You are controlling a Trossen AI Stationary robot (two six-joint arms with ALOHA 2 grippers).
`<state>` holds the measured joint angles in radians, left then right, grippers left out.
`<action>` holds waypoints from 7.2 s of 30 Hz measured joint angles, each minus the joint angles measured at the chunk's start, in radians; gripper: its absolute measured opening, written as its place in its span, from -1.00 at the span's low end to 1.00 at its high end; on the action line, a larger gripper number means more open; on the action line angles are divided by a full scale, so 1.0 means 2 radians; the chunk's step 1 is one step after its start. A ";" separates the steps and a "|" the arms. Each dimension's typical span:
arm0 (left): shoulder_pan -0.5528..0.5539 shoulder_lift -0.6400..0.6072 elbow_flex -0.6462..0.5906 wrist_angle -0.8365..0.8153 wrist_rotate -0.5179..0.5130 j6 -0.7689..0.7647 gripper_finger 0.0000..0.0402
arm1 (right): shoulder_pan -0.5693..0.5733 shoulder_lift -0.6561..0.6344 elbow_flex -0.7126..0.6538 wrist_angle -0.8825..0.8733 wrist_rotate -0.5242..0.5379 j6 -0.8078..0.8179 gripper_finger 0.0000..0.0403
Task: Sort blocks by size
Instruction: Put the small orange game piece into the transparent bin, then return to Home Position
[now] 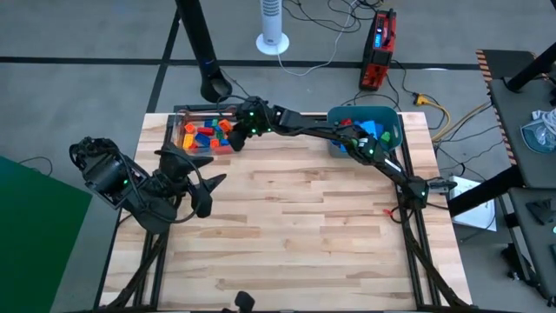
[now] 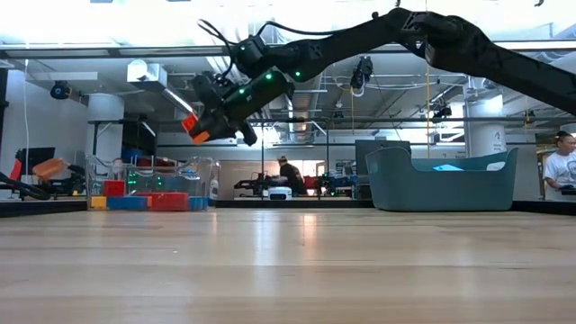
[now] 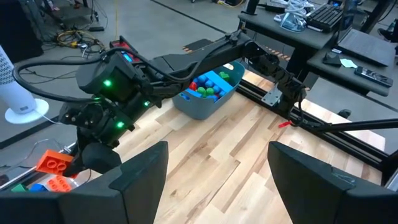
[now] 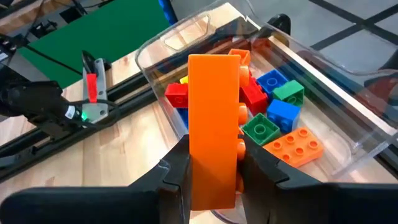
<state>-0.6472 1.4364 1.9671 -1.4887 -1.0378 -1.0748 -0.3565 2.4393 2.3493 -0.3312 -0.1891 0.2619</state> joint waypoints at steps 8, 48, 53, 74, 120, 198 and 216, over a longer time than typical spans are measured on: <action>0.000 0.000 0.000 -0.002 0.000 0.000 0.31 | 0.000 0.000 0.000 -0.002 0.016 -0.006 -0.49; -0.001 0.064 0.000 -0.001 0.004 0.013 0.31 | 0.064 -0.151 0.002 -0.090 -0.116 -0.079 -0.46; -0.001 0.069 0.000 0.000 0.005 0.022 0.31 | 0.078 -0.167 0.002 -0.093 -0.088 -0.098 -0.59; -0.001 0.070 0.000 0.034 0.062 0.018 0.31 | 0.079 -0.192 0.001 -0.095 -0.088 -0.100 -0.79; -0.044 -0.120 -0.245 0.425 0.085 0.440 0.31 | 0.240 -0.568 -0.438 0.124 0.120 -0.183 -0.94; 0.221 -0.713 -0.969 0.912 0.305 0.538 0.31 | 0.196 -1.047 -0.958 0.258 0.046 -0.173 -0.94; 0.220 -0.709 -0.969 0.899 0.305 0.514 0.31 | 0.196 -1.202 -1.082 0.299 0.042 -0.180 -0.94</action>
<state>-0.2066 0.0181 0.0297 0.3090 -0.4281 -0.0460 0.0364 0.0360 0.1856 0.2664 -0.1045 -0.0989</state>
